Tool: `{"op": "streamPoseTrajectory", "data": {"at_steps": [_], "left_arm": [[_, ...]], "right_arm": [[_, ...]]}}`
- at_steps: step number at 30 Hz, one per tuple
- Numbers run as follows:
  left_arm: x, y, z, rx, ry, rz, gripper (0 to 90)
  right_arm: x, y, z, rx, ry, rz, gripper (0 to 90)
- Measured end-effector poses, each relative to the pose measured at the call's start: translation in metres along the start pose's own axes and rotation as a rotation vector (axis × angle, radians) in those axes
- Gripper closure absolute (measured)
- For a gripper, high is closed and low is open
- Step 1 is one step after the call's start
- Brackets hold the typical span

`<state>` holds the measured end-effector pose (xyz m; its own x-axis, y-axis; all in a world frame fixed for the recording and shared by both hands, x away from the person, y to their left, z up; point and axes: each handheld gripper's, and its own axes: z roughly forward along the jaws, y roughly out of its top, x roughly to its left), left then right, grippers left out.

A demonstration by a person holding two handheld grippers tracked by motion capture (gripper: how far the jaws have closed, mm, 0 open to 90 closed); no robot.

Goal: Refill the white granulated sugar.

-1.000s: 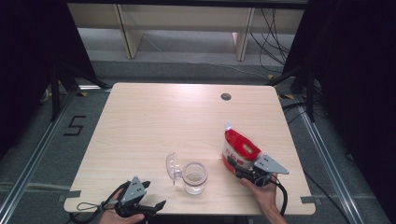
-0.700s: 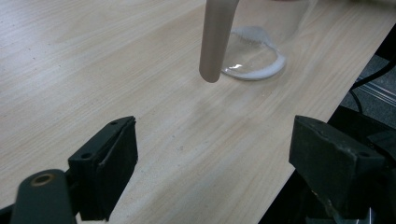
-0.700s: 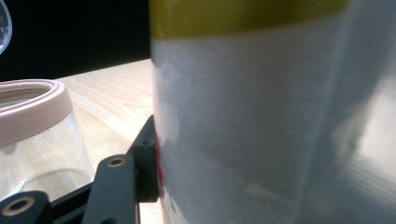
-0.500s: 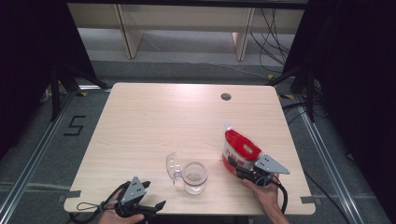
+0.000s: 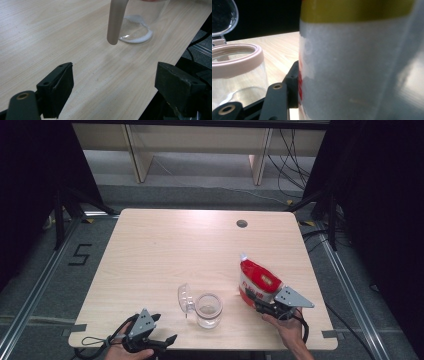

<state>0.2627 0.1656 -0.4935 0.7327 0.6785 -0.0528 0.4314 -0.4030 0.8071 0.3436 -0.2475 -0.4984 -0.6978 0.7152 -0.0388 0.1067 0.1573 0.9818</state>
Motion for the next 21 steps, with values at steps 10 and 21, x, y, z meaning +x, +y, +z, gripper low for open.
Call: {"op": "streamPoseTrajectory", "data": {"at_steps": [10, 21], "left_arm": [[0.001, 0.002, 0.000, -0.012, -0.003, 0.011, 15.2], [0.000, 0.002, 0.000, 0.006, 0.009, 0.031, 15.2]], "right_arm": [[0.005, 0.016, -0.011, -0.063, 0.036, -0.117, 48.5], [0.005, 0.024, -0.022, -0.042, 0.029, -0.185, 48.7]]}}
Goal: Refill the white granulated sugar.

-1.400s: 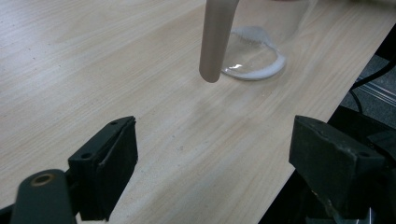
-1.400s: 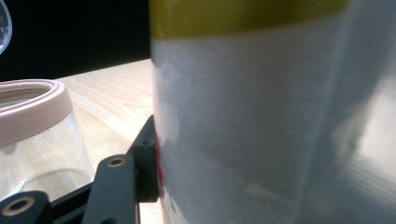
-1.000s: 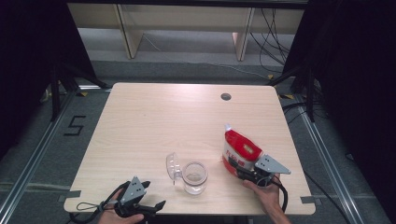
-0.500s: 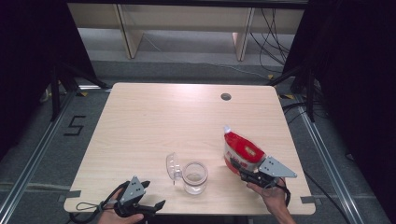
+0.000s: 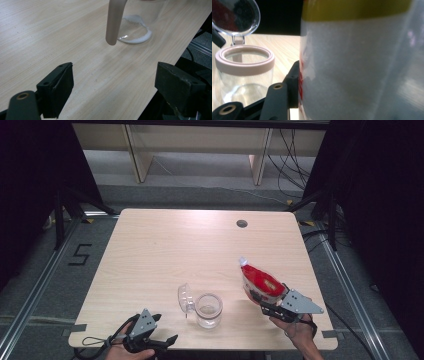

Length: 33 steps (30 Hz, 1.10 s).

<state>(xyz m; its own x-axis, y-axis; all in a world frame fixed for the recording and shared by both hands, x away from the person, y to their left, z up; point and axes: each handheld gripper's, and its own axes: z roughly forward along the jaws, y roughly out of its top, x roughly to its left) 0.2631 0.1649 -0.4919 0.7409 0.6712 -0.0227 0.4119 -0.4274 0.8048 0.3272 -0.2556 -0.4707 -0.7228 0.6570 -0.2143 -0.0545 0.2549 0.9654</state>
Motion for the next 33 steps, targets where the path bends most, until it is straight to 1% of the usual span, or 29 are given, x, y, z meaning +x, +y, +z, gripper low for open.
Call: {"op": "streamPoseTrajectory", "data": {"at_steps": [1, 2, 3, 4, 6, 7, 8, 10, 11, 12, 13, 14, 15, 17, 18, 19, 20, 21, 23, 24, 25, 26, 27, 28, 29, 30, 31, 32, 33], "left_arm": [[-0.002, -0.001, 0.001, -0.019, -0.006, -0.025, 15.2], [-0.003, -0.001, 0.000, -0.017, -0.008, -0.041, 15.2], [-0.003, -0.001, 0.000, -0.017, -0.008, -0.041, 15.2], [-0.001, -0.002, 0.000, -0.023, -0.005, -0.021, 15.2], [-0.001, -0.002, 0.000, -0.025, -0.005, -0.013, 15.2], [-0.001, -0.001, 0.000, -0.026, -0.008, -0.011, 15.2], [-0.001, -0.001, -0.001, -0.010, -0.009, -0.020, 15.2], [-0.002, -0.001, -0.001, -0.010, -0.007, -0.033, 15.2], [-0.001, 0.000, 0.000, -0.019, -0.008, -0.019, 15.2], [-0.001, 0.000, 0.000, -0.005, -0.011, -0.007, 15.2], [-0.001, 0.000, 0.000, -0.005, -0.011, -0.007, 15.2], [-0.001, 0.000, 0.000, 0.012, -0.007, -0.004, 15.2], [-0.001, 0.000, 0.001, 0.008, -0.007, -0.009, 15.2], [-0.002, -0.001, 0.001, -0.003, -0.013, -0.022, 15.2], [-0.002, -0.001, 0.001, 0.002, -0.011, -0.019, 15.2], [-0.002, -0.001, 0.001, 0.002, -0.011, -0.019, 15.2], [-0.002, -0.001, 0.001, 0.000, -0.010, -0.019, 15.2], [-0.002, -0.002, 0.002, -0.007, -0.006, -0.027, 15.2], [-0.002, -0.002, 0.002, -0.006, -0.009, -0.033, 15.2], [-0.003, -0.002, 0.002, -0.012, -0.008, -0.043, 15.2], [-0.003, -0.002, 0.002, -0.019, -0.004, -0.039, 15.2], [-0.003, -0.002, 0.002, -0.025, -0.012, -0.047, 15.2], [-0.001, -0.001, 0.001, -0.019, -0.007, -0.010, 15.2], [-0.001, -0.002, 0.001, -0.021, -0.009, -0.017, 15.2], [0.000, -0.002, 0.001, -0.018, -0.001, -0.003, 15.2], [-0.003, -0.003, 0.003, -0.021, -0.008, -0.047, 15.2], [-0.003, -0.003, 0.003, -0.021, -0.008, -0.047, 15.2], [-0.002, -0.003, 0.003, -0.025, -0.008, -0.030, 15.2], [-0.001, -0.002, 0.002, -0.010, -0.008, -0.015, 15.2]], "right_arm": [[-0.001, 0.001, -0.001, 0.007, 0.011, -0.011, 48.7], [0.000, 0.001, -0.001, 0.007, 0.012, -0.015, 48.7], [0.000, 0.001, -0.001, 0.007, 0.012, -0.015, 48.7], [0.001, 0.002, -0.001, 0.021, 0.003, -0.038, 48.7], [0.002, 0.003, -0.001, 0.024, 0.004, -0.039, 48.7], [0.001, 0.004, -0.001, 0.015, -0.011, -0.088, 48.8], [0.002, 0.004, -0.001, 0.023, 0.000, -0.084, 48.8], [0.003, 0.004, -0.001, 0.027, 0.006, -0.085, 48.8], [0.003, 0.005, -0.001, 0.026, -0.001, -0.092, 48.8], [0.004, 0.006, -0.001, 0.034, 0.001, -0.130, 48.8], [0.006, 0.006, -0.002, 0.048, 0.003, -0.123, 48.8], [0.006, 0.008, -0.002, 0.044, 0.000, -0.149, 48.8], [0.008, 0.008, -0.003, 0.060, 0.005, -0.135, 48.8], [0.009, 0.010, -0.003, 0.064, 0.003, -0.179, 48.9], [0.010, 0.012, -0.003, 0.063, 0.004, -0.208, 48.9], [0.010, 0.012, -0.003, 0.063, 0.004, -0.208, 48.9], [0.017, 0.013, -0.004, 0.103, -0.008, -0.182, 48.9], [0.012, 0.016, -0.003, 0.083, -0.002, -0.262, 48.9], [0.014, 0.016, -0.002, 0.074, 0.003, -0.263, 48.9], [0.014, 0.016, -0.002, 0.080, 0.002, -0.277, 49.0], [0.016, 0.017, -0.002, 0.087, 0.009, -0.294, 49.0], [0.017, 0.017, -0.002, 0.096, 0.000, -0.311, 49.0], [0.017, 0.017, -0.002, 0.101, 0.007, -0.320, 49.0], [0.018, 0.017, -0.001, 0.108, 0.019, -0.337, 49.0], [0.021, 0.018, 0.000, 0.095, 0.042, -0.354, 49.0], [0.022, 0.019, 0.000, 0.100, 0.047, -0.362, 49.0], [0.022, 0.019, 0.000, 0.100, 0.047, -0.362, 49.0], [0.023, 0.022, 0.003, 0.106, 0.046, -0.444, 49.0], [0.024, 0.022, 0.004, 0.107, 0.053, -0.463, 49.1]]}}
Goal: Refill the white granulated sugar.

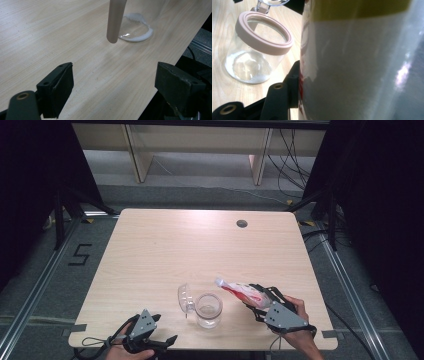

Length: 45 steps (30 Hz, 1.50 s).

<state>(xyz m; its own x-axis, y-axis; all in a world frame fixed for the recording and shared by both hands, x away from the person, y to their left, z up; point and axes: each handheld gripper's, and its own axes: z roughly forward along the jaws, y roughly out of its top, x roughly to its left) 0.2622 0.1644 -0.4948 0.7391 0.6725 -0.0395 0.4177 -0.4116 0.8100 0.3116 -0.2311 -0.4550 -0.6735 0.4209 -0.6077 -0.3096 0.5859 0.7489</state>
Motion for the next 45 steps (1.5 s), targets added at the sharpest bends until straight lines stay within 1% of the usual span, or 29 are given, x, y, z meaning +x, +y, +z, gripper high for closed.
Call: {"op": "streamPoseTrajectory", "data": {"at_steps": [2, 4, 6, 7, 14, 15, 16, 18, 19, 22, 23, 25, 26, 27, 28, 29, 30, 31, 32, 33, 35, 37, 38, 39, 40, 41, 43, 44, 45], "left_arm": [[0.001, 0.000, -0.002, 0.023, 0.013, 0.007, 15.2], [0.000, 0.000, -0.001, 0.008, 0.008, -0.012, 15.2], [0.001, -0.002, -0.001, 0.008, 0.004, -0.002, 15.2], [0.002, -0.001, -0.001, 0.004, 0.005, 0.016, 15.2], [0.002, -0.001, -0.001, 0.007, 0.008, 0.016, 15.2], [0.001, -0.002, -0.001, 0.012, 0.007, -0.013, 15.2], [0.000, -0.001, -0.002, 0.006, 0.005, -0.019, 15.2], [0.000, -0.001, -0.001, 0.004, 0.007, -0.022, 15.2], [0.000, -0.001, -0.002, 0.004, 0.006, -0.019, 15.2], [0.000, -0.001, -0.002, -0.003, 0.007, -0.026, 15.2], [0.003, 0.000, -0.003, 0.008, 0.010, 0.011, 15.2], [0.002, -0.001, -0.003, 0.007, 0.010, 0.007, 15.2], [0.002, -0.001, -0.003, 0.007, 0.010, 0.007, 15.2], [0.005, -0.001, -0.003, 0.018, 0.017, 0.040, 15.2], [0.004, -0.001, -0.002, 0.012, 0.011, 0.024, 15.2], [0.001, -0.002, -0.001, 0.004, 0.006, -0.024, 15.2], [0.001, -0.002, -0.001, 0.004, 0.006, -0.024, 15.2], [0.002, -0.001, -0.001, 0.009, 0.009, 0.008, 15.2], [0.002, -0.001, -0.001, 0.009, 0.009, 0.008, 15.2], [0.001, -0.002, -0.001, 0.011, 0.008, -0.018, 15.2], [0.002, -0.002, -0.001, 0.009, 0.008, 0.005, 15.2], [0.002, -0.002, 0.000, 0.007, 0.009, -0.001, 15.2], [0.002, -0.002, 0.000, 0.007, 0.011, -0.002, 15.2], [0.003, -0.002, 0.000, 0.008, 0.017, 0.014, 15.2], [0.006, -0.001, 0.000, 0.021, 0.025, 0.056, 15.2], [0.003, -0.002, 0.000, 0.014, 0.010, 0.015, 15.2], [0.005, -0.002, -0.001, 0.027, 0.021, 0.030, 15.2], [0.004, -0.002, 0.000, 0.013, 0.014, 0.005, 15.2], [0.002, -0.003, 0.001, 0.009, 0.012, -0.032, 15.2]], "right_arm": [[0.001, 0.002, 0.001, 0.013, 0.007, -0.023, 49.1], [0.002, 0.003, 0.001, 0.016, 0.011, -0.035, 49.1], [0.002, 0.006, 0.002, 0.035, 0.003, -0.087, 49.2], [0.003, 0.007, 0.002, 0.040, 0.003, -0.084, 49.2], [0.003, 0.007, 0.003, 0.056, 0.002, -0.159, 49.2], [0.004, 0.007, 0.003, 0.061, 0.006, -0.165, 49.2], [0.003, 0.007, 0.002, 0.064, -0.005, -0.189, 49.2], [0.005, 0.007, 0.002, 0.078, -0.002, -0.176, 49.3], [0.003, 0.008, 0.002, 0.083, 0.000, -0.241, 49.3], [0.006, 0.007, 0.000, 0.106, 0.001, -0.210, 49.3], [0.006, 0.007, 0.000, 0.103, 0.008, -0.252, 49.3], [0.007, 0.007, 0.001, 0.108, 0.011, -0.273, 49.3], [0.007, 0.007, 0.001, 0.108, 0.011, -0.273, 49.3], [0.008, 0.007, 0.001, 0.118, 0.018, -0.261, 49.4], [0.010, 0.007, 0.000, 0.121, 0.014, -0.246, 49.4], [0.008, 0.007, 0.002, 0.113, 0.024, -0.298, 49.4], [0.010, 0.007, 0.001, 0.133, 0.021, -0.287, 49.4], [0.009, 0.008, 0.002, 0.125, 0.026, -0.333, 49.4], [0.009, 0.008, 0.002, 0.125, 0.026, -0.333, 49.4], [0.009, 0.008, 0.003, 0.130, 0.025, -0.332, 49.5], [0.009, 0.007, 0.004, 0.132, 0.030, -0.352, 49.5], [0.010, 0.007, 0.003, 0.142, 0.029, -0.345, 49.5], [0.008, 0.007, 0.005, 0.142, 0.027, -0.384, 49.5], [0.007, 0.007, 0.006, 0.146, 0.027, -0.394, 49.5], [0.007, 0.007, 0.006, 0.148, 0.017, -0.379, 49.5], [0.004, 0.007, 0.009, 0.145, 0.024, -0.402, 49.5], [0.003, 0.008, 0.013, 0.152, 0.017, -0.430, 49.5], [0.002, 0.008, 0.014, 0.160, 0.021, -0.441, 49.5], [0.003, 0.007, 0.015, 0.161, 0.017, -0.419, 49.5]]}}
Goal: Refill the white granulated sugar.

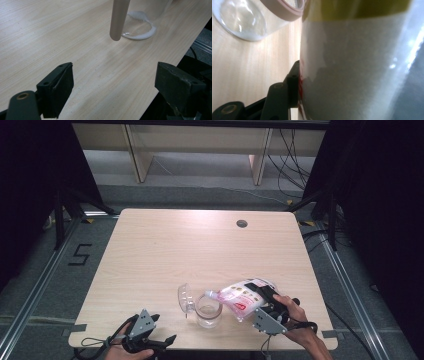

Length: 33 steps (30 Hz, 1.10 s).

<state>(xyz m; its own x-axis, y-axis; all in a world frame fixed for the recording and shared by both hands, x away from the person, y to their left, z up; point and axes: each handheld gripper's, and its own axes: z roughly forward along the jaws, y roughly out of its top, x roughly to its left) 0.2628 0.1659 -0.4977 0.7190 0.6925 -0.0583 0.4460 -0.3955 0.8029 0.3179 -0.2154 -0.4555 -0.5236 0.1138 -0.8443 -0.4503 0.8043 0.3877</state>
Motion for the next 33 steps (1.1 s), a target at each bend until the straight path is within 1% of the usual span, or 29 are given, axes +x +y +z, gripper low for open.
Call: {"op": "streamPoseTrajectory", "data": {"at_steps": [2, 3, 4, 5, 6, 7, 8, 9, 10, 12, 14, 15, 16, 17, 18, 19, 20, 21, 22, 23, 24, 25, 26, 27, 28, 30, 31, 32, 33], "left_arm": [[0.000, 0.000, 0.000, 0.003, 0.000, 0.001, 15.2], [0.001, 0.000, 0.000, 0.005, -0.001, 0.019, 15.2], [0.002, 0.001, -0.001, 0.007, 0.002, 0.042, 15.2], [0.002, 0.001, -0.001, 0.007, 0.002, 0.042, 15.2], [0.000, 0.000, 0.000, 0.000, 0.000, 0.000, 15.2], [0.000, 0.000, 0.000, 0.002, 0.001, 0.002, 15.2], [0.000, 0.000, 0.000, -0.001, 0.001, 0.002, 15.2], [0.000, 0.000, 0.000, 0.001, 0.000, 0.004, 15.2], [0.000, 0.000, 0.000, 0.001, 0.000, 0.004, 15.2], [0.000, 0.000, 0.000, 0.000, 0.001, 0.003, 15.2], [0.000, 0.000, 0.000, 0.000, 0.001, 0.004, 15.2], [0.002, 0.000, -0.002, 0.018, 0.011, 0.027, 15.2], [0.002, 0.000, -0.001, 0.012, 0.008, 0.022, 15.2], [0.000, 0.000, 0.000, -0.001, 0.000, 0.003, 15.2], [0.000, 0.000, 0.000, 0.000, 0.000, 0.004, 15.2], [0.000, 0.000, 0.000, 0.000, 0.000, 0.004, 15.2], [0.001, 0.001, -0.001, -0.003, 0.000, 0.028, 15.2], [0.002, 0.001, -0.002, 0.014, 0.007, 0.030, 15.2], [0.002, 0.000, -0.001, 0.009, 0.011, 0.027, 15.2], [0.002, 0.000, -0.002, 0.010, 0.011, 0.025, 15.2], [0.002, 0.000, -0.002, 0.011, 0.011, 0.026, 15.2], [0.002, 0.001, -0.002, 0.009, 0.008, 0.026, 15.2], [0.000, 0.000, -0.001, -0.005, 0.005, 0.007, 15.2], [0.000, 0.000, 0.000, -0.016, 0.000, -0.004, 15.2], [0.000, 0.000, 0.000, -0.016, 0.000, -0.004, 15.2], [0.000, 0.000, 0.000, -0.014, -0.001, 0.000, 15.2], [0.000, 0.000, 0.000, -0.014, -0.001, -0.001, 15.2], [0.000, 0.000, -0.001, -0.007, 0.001, 0.003, 15.2], [0.000, 0.000, -0.001, -0.007, 0.001, 0.003, 15.2]], "right_arm": [[0.000, 0.000, 0.001, 0.010, 0.001, -0.006, 49.6], [-0.001, 0.001, 0.003, 0.015, 0.000, -0.022, 49.6], [-0.005, 0.002, 0.005, 0.005, 0.002, -0.067, 49.6], [-0.005, 0.002, 0.005, 0.005, 0.002, -0.067, 49.6], [-0.005, 0.001, 0.005, 0.005, 0.007, -0.042, 49.6], [-0.006, 0.001, 0.006, 0.001, 0.006, -0.058, 49.7], [-0.008, 0.002, 0.008, -0.012, 0.008, -0.078, 49.7], [-0.012, 0.003, 0.009, -0.021, 0.009, -0.147, 49.7], [-0.009, 0.003, 0.006, 0.009, 0.008, -0.094, 49.7], [-0.009, 0.004, 0.006, 0.004, 0.007, -0.083, 49.7], [-0.010, 0.004, 0.005, 0.000, -0.010, -0.114, 49.8], [-0.010, 0.005, 0.001, 0.024, -0.002, -0.111, 49.8], [-0.013, 0.006, 0.003, -0.001, -0.005, -0.164, 49.8], [-0.012, 0.007, 0.001, 0.005, 0.000, -0.180, 49.8], [-0.009, 0.006, 0.000, 0.009, 0.000, -0.146, 49.8], [-0.011, 0.008, 0.000, 0.011, -0.005, -0.190, 49.9], [-0.008, 0.008, -0.002, 0.027, -0.007, -0.151, 49.9], [-0.009, 0.008, -0.001, 0.009, -0.005, -0.165, 49.9], [-0.007, 0.008, -0.003, 0.037, -0.002, -0.144, 49.9], [-0.010, 0.010, -0.006, 0.060, -0.005, -0.186, 49.9], [-0.007, 0.009, -0.005, 0.045, -0.006, -0.150, 49.9], [-0.011, 0.011, -0.006, 0.059, -0.011, -0.204, 49.9], [-0.009, 0.010, -0.005, 0.046, -0.012, -0.184, 50.0], [-0.011, 0.011, -0.004, 0.037, -0.017, -0.224, 50.0], [-0.007, 0.011, -0.006, 0.055, -0.017, -0.177, 50.0], [-0.011, 0.013, -0.005, 0.032, -0.018, -0.247, 50.0], [-0.005, 0.012, -0.007, 0.067, -0.015, -0.175, 50.0], [-0.008, 0.012, -0.007, 0.054, -0.021, -0.207, 50.0], [-0.008, 0.012, -0.007, 0.054, -0.021, -0.207, 50.0]]}}
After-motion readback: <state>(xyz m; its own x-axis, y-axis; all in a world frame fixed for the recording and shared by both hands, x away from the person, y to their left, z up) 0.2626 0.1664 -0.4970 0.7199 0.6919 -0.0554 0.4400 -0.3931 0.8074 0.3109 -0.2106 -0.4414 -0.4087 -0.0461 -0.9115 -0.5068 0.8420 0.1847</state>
